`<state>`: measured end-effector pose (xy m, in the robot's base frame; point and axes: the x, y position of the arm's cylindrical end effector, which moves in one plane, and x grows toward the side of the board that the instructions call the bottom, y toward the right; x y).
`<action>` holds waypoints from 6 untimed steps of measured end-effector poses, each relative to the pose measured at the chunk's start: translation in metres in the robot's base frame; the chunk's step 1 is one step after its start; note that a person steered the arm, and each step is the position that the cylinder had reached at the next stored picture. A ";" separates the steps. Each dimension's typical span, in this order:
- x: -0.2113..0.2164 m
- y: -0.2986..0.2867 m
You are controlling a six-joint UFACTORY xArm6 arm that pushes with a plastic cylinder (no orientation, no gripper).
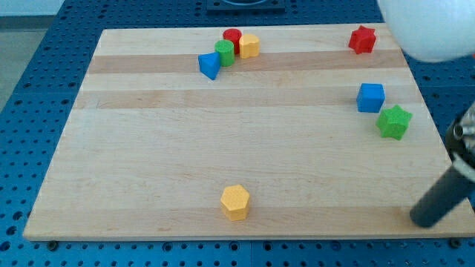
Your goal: Place the blue cube and green star horizontally
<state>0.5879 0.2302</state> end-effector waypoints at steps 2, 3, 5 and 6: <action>-0.059 -0.010; -0.064 -0.011; -0.129 0.002; -0.130 0.002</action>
<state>0.4583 0.2324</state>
